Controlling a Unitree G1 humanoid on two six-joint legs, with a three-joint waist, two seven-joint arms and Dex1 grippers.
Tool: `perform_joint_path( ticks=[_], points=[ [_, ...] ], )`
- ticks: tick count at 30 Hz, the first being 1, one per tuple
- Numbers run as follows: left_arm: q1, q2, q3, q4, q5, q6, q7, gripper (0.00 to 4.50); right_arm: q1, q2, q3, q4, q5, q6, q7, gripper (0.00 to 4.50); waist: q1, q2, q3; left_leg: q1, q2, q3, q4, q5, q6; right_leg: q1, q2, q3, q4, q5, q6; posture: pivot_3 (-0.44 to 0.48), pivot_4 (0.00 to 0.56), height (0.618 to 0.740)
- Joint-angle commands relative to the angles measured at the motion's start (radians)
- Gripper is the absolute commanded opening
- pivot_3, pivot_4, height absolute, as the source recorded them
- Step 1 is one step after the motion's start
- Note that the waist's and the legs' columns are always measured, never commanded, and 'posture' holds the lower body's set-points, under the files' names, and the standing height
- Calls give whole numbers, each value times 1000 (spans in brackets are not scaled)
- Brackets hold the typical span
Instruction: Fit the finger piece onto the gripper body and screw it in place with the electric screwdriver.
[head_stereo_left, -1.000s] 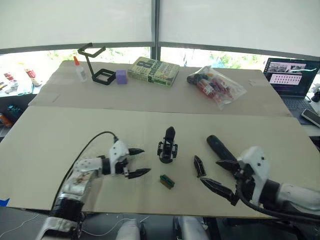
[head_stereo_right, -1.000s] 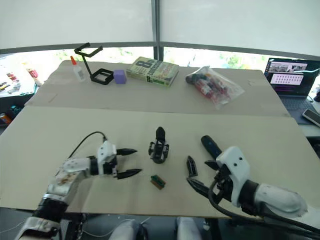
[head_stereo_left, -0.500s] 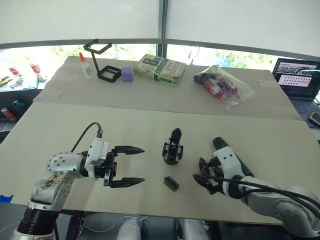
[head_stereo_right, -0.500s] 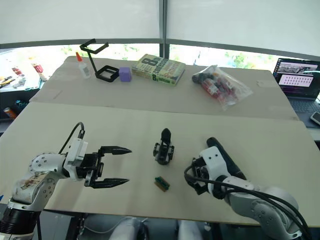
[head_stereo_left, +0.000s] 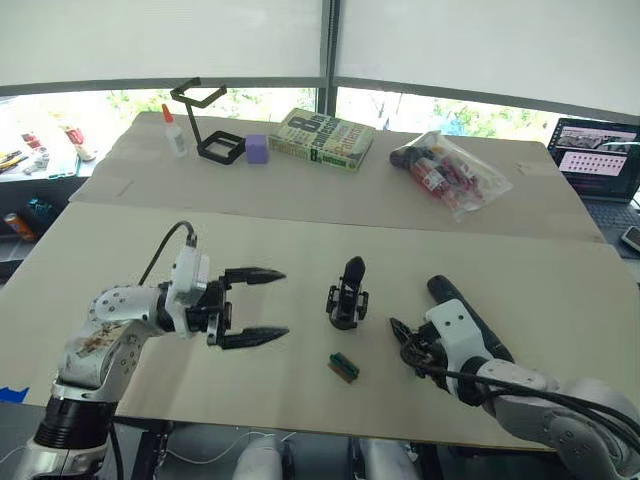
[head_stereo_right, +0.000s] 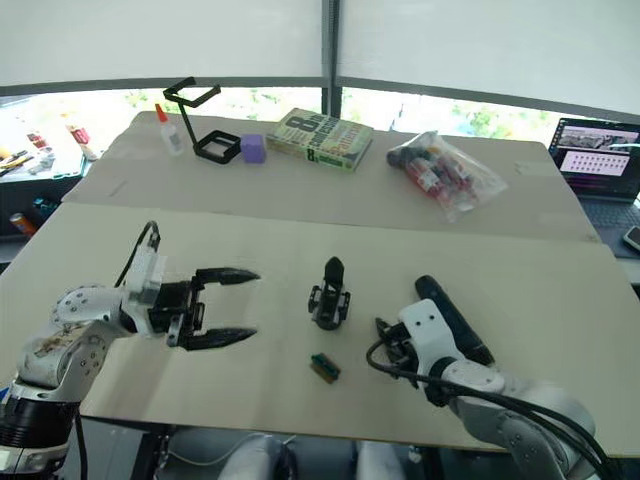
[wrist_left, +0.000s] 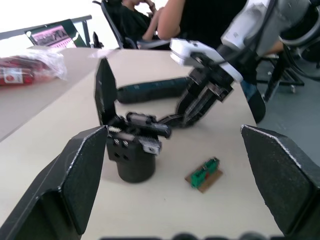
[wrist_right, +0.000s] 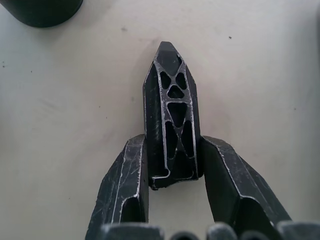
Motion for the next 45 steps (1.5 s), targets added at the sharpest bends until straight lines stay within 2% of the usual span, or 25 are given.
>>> perform_joint_path(
  ticks=[1, 4, 5, 8, 13, 20, 23, 28, 29, 30, 33, 35, 37, 40, 42, 45],
  points=[
    [-87, -47, 42, -91, -171, 180, 198, 4500, 26, -17, -63, -118, -153, -232, 53, 1126, -2, 0, 0, -1, -1, -2, 1, 0, 0, 0, 0, -1, 0, 1, 1, 0, 150, 740],
    [-168, -120, 47, -113, -298, 344, 432, 4500, 18, -55, -56, -166, -356, -499, 122, 1126, -8, 2, 1, -1, -2, -2, 4, 0, 0, 1, 0, 1, -1, 2, 5, 0, 150, 740],
    [-212, -181, 45, -103, -345, 372, 528, 4500, -14, -62, -38, -165, -427, -599, 144, 1126, -10, 2, 1, 0, -2, -2, 5, 0, 0, 2, 0, 1, -1, 2, 6, 0, 150, 740],
    [-300, -303, 45, -66, -403, 415, 696, 4500, -99, -67, 42, -121, -567, -764, 209, 1126, -12, 2, 2, 1, -3, -4, 6, 0, 0, 5, 0, 1, -1, 1, 12, 0, 150, 740],
    [-377, -432, 14, -13, -410, 439, 785, 4500, -241, -23, 189, -26, -733, -874, 274, 1126, -16, 2, 2, 2, -8, -5, 6, 2, -1, 5, 0, 1, 2, 4, 6, 0, 150, 740],
    [-399, -530, 12, -17, -428, 436, 838, 4500, -289, 58, 258, 26, -842, -922, 342, 1126, -14, 2, 2, 0, -9, -6, 7, 3, 1, 5, -1, 0, -1, 5, 5, 0, 150, 740],
    [-398, -556, 28, -19, -469, 446, 881, 3613, -285, 84, 249, 34, -868, -931, 364, 1126, -12, 2, 2, 0, -9, -6, 6, 3, 1, 5, -1, 0, -1, 5, 6, 0, 150, 740],
    [-396, -563, 22, -28, -455, 421, 882, 1173, -284, 113, 232, 42, -889, -933, 400, 1126, -12, 2, 2, 0, -9, -6, 7, 3, 1, 5, -1, 0, -1, 5, 5, 0, 150, 740],
    [-397, -565, 23, -25, -447, 412, 885, 489, -283, 116, 230, 43, -892, -931, 409, 1126, -12, 2, 2, 0, -10, -6, 7, 3, 1, 5, -1, 0, 0, 5, 5, 0, 150, 740],
    [-398, -566, 24, -22, -441, 406, 886, 48, -279, 119, 226, 41, -889, -924, 417, 1126, -11, 2, 2, 1, -10, -6, 7, 3, 1, 5, -1, 0, -1, 5, 5, 0, 150, 740],
    [-405, -565, 29, -12, -439, 403, 885, 0, -272, 140, 176, 24, -855, -890, 436, 1126, -11, 2, 2, 1, -10, -7, 7, 3, 1, 6, -1, 0, -1, 5, 5, 0, 150, 740],
    [-411, -562, 41, -4, -451, 404, 884, 0, -276, 117, 132, 2, -814, -880, 491, 2229, -10, 2, 2, 0, -10, -7, 7, 3, 1, 6, -1, 0, -1, 5, 5, 0, 150, 740],
    [-424, -548, 53, 14, -461, 411, 864, 0, -278, 84, 70, -16, -726, -846, 573, 2901, -9, 2, 2, 0, -10, -7, 7, 3, 1, 6, -1, 0, -1, 5, 5, 0, 150, 740],
    [-471, -471, 80, 88, -506, 475, 763, 0, -304, -18, -82, -15, -397, -743, 802, 3911, -7, 3, 2, 0, -10, -7, 7, 3, 1, 6, -1, -1, -1, 5, 5, 0, 150, 740],
    [-495, -432, 84, 129, -521, 507, 717, 0, -324, -69, -140, 6, -287, -716, 871, 3911, -8, 3, 3, 0, -10, -7, 7, 3, 1, 6, -1, -1, -1, 5, 5, 0, 150, 740],
    [-555, -309, 51, 222, -500, 611, 572, 0, -415, -170, -207, 129, -127, -585, 950, 3911, -12, 3, 3, 1, -10, -7, 7, 3, 2, 6, -1, -1, 0, 5, 5, 0, 150, 740]
  ],
)
